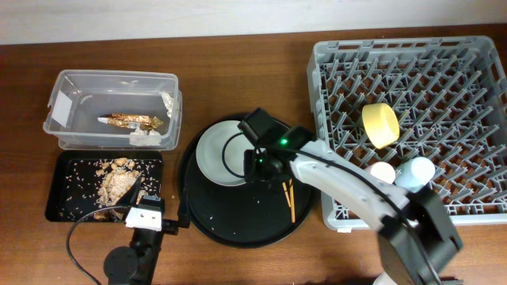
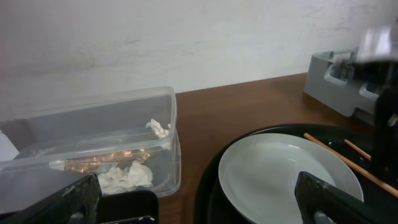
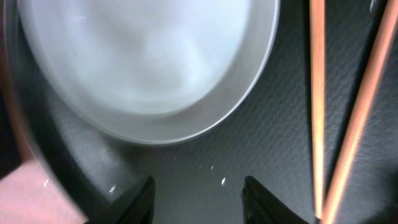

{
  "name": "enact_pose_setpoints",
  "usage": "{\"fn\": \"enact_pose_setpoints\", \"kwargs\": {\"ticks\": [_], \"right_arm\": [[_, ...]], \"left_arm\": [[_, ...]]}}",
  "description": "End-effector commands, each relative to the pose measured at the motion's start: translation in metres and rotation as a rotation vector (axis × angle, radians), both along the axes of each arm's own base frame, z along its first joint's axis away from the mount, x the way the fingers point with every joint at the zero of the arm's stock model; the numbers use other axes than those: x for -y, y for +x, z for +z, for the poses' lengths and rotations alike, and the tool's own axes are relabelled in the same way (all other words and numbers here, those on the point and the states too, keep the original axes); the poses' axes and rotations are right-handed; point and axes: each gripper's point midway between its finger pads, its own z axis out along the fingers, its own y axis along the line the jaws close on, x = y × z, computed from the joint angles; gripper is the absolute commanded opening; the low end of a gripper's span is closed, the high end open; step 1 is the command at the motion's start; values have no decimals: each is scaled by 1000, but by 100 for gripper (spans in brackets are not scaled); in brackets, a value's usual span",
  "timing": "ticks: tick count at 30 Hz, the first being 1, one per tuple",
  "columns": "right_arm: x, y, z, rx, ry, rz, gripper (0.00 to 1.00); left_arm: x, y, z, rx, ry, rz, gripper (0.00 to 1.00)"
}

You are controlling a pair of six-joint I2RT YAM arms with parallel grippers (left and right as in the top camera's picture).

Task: Sort waste into correct bins and load items into the dishwasher rack
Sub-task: 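Grasp the edge of the grey plate with the right gripper, then lift the grey plate into the dish rack with the right gripper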

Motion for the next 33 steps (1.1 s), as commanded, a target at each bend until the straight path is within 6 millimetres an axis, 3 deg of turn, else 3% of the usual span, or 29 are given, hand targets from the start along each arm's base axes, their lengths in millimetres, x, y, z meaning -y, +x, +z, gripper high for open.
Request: {"fn": "enact_pose_setpoints", "kwargs": {"ticks": [1, 5, 8, 10, 11, 14, 17, 21, 22, 26, 27, 30, 31, 33], "right_arm": [[-3, 10, -29, -38, 7, -122, 47], [-1, 7, -57, -84, -33, -121, 44], [5, -5, -76, -146, -82, -141, 32], [7, -9, -80, -158, -93, -143, 11], [8, -10, -80, -160, -95, -142, 6], [10, -8, -71, -149, -97, -148, 4], [20, 1, -33, -46, -106, -150, 4], [47, 18, 49, 233, -142, -96, 4], [65, 22, 75, 320, -182, -110, 4], [183, 27, 177, 669, -517, -333, 4], [239, 24, 214, 772, -723, -448, 4], [293, 17, 242, 807, -955, -582, 4], [319, 15, 250, 790, -1064, -642, 4], [347, 17, 248, 738, -1135, -706, 4]], "left_arm": [[0, 0, -2, 2, 16, -4, 99], [0, 0, -2, 2, 16, -4, 99], [0, 0, -2, 2, 16, -4, 99], [0, 0, -2, 2, 16, -4, 99], [0, 0, -2, 2, 16, -4, 99], [0, 0, -2, 2, 16, -4, 99], [0, 0, -2, 2, 16, -4, 99], [0, 0, -2, 2, 16, -4, 99], [0, 0, -2, 2, 16, -4, 99], [0, 0, -2, 2, 16, -4, 99], [0, 0, -2, 2, 16, -4, 99], [0, 0, -2, 2, 16, -4, 99], [0, 0, -2, 2, 16, -4, 99], [0, 0, -2, 2, 16, -4, 99]]}}
